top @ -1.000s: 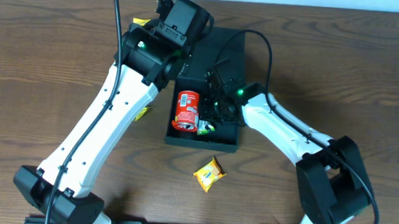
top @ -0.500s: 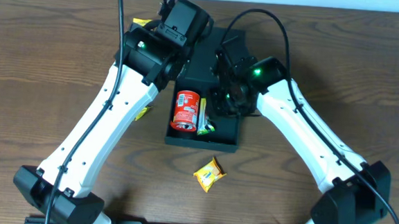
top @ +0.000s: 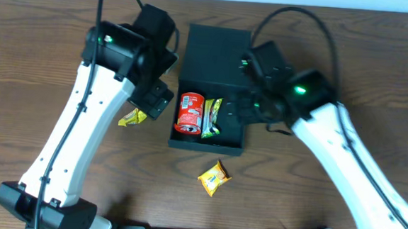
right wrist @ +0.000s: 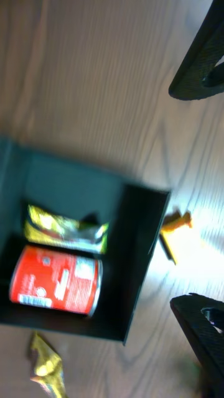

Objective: Pack container
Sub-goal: 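Withdraw the right gripper and move the left toward the yellow pack, then grasp the yellow Julie's peanut butter pack with the left gripper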

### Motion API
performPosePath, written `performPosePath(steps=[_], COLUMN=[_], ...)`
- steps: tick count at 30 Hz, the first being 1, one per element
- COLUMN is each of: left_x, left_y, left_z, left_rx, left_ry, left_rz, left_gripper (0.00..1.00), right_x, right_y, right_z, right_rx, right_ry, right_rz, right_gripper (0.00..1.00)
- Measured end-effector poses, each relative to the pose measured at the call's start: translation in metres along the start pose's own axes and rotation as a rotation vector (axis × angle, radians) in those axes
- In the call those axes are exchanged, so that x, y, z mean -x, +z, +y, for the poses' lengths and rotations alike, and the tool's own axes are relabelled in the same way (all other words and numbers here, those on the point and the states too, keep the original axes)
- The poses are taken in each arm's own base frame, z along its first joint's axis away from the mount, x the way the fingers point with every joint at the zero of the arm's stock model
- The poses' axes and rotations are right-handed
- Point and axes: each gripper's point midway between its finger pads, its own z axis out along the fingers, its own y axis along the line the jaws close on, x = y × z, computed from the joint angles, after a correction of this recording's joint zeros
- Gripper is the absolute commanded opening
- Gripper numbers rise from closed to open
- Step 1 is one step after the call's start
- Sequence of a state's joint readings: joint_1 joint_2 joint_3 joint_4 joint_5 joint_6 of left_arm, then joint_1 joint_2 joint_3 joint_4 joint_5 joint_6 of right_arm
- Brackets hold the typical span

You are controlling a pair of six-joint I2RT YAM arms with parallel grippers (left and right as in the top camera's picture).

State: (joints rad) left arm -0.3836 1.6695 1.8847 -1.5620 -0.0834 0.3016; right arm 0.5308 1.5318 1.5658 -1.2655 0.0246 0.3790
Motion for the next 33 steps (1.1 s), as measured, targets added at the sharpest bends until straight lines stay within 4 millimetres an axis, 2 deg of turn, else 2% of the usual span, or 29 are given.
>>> performPosePath(steps=[4,7,9,11,15,19,23,27,33], left_x=[-0.009,-0.011,-0.015,-0.022,-0.033,-0.03,-0.021,-0.021,-0.013], left_y=[0.002,0.005,0.012,0.03,0.074,0.113,0.141,0.166,0.192], left_z=[0.003,0.016,0.029,0.041,0.049,0.047,0.042,0.039,0.041], left_rx=[-0.094,-0.12,-0.126,-0.141,-0.178,-0.18,-0.181,-0.167,-0.118], left_ry=[0.064,0.062,0.047,0.042,0.102,0.155,0.174,0.19,0.194], left_rz=[0.007,-0.014,-0.015,0.001,0.021,-0.001,-0.06,-0.082,-0.147], left_gripper=[0.98,0.96,0.96,0.96,0.96,0.95,0.95,0.95,0.95], right_x=[-0.011,-0.021,-0.025,-0.028,-0.029,-0.025,-0.02,-0.019,-0.019], right_y=[-0.031,-0.049,-0.058,-0.065,-0.07,-0.07,-0.07,-0.07,-0.07], right_z=[-0.026,-0.035,-0.038,-0.039,-0.041,-0.042,-0.041,-0.041,-0.041], right_rx=[-0.043,-0.056,-0.055,-0.051,-0.053,-0.06,-0.058,-0.057,-0.056], right_ry=[0.038,0.048,0.05,0.05,0.052,0.053,0.054,0.061,0.078], right_rz=[-0.039,-0.061,-0.077,-0.093,-0.109,-0.126,-0.144,-0.148,-0.149], right_gripper=[0.99,0.99,0.99,0.99,0.99,0.99,0.99,0.99,0.99])
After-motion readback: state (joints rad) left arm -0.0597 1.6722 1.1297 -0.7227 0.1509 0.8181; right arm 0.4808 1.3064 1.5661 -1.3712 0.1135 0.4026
